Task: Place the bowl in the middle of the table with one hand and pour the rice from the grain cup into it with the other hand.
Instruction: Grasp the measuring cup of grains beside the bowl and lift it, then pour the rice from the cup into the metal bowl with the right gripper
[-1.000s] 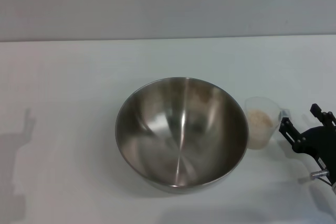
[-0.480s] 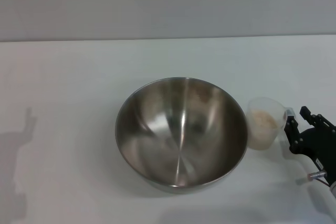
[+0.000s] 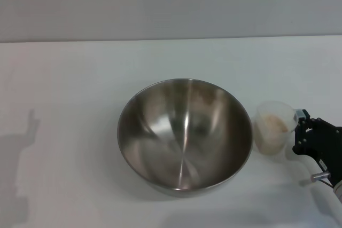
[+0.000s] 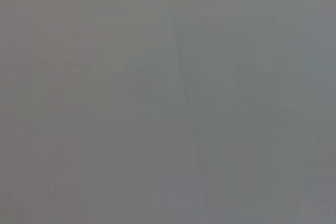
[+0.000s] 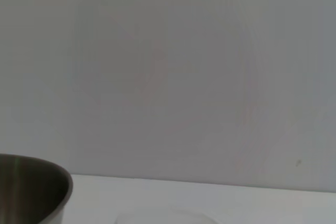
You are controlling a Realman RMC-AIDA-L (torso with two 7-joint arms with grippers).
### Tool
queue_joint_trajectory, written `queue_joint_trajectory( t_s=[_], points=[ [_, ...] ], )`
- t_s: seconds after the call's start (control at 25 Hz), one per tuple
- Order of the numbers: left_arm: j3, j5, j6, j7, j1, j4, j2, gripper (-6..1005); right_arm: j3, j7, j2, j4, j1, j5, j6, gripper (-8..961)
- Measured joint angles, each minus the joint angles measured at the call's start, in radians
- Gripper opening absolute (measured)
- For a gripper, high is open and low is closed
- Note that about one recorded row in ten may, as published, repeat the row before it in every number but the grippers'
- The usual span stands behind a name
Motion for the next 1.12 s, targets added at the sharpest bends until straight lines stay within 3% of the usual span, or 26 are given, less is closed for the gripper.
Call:
queue_joint_trajectory(
  t_s=[0.28, 0.68, 0.96, 1.12],
  points=[
    [0.001, 0.0, -0.001, 0.0, -0.003, 0.006, 0.0, 829, 0.014, 0.004, 0.0, 0.005, -0.023, 0.002, -0.065, 20],
    [0.01, 0.0, 0.0, 0.0, -0.003, 0.008, -0.002, 830, 0.029, 0.0, -0.006, -0.014, -0.098, 0.004, -0.407, 12],
    [0.013, 0.0, -0.005, 0.0, -0.005, 0.009, -0.002, 830, 0.032, -0.018, -0.006, -0.052, -0.013, -0.002, -0.51, 12],
    [0.013, 0.0, -0.01, 0.0, -0.006, 0.009, -0.003, 829, 0.003, -0.197, -0.005, -0.022, 0.061, -0.006, -0.498, 11]
  ],
)
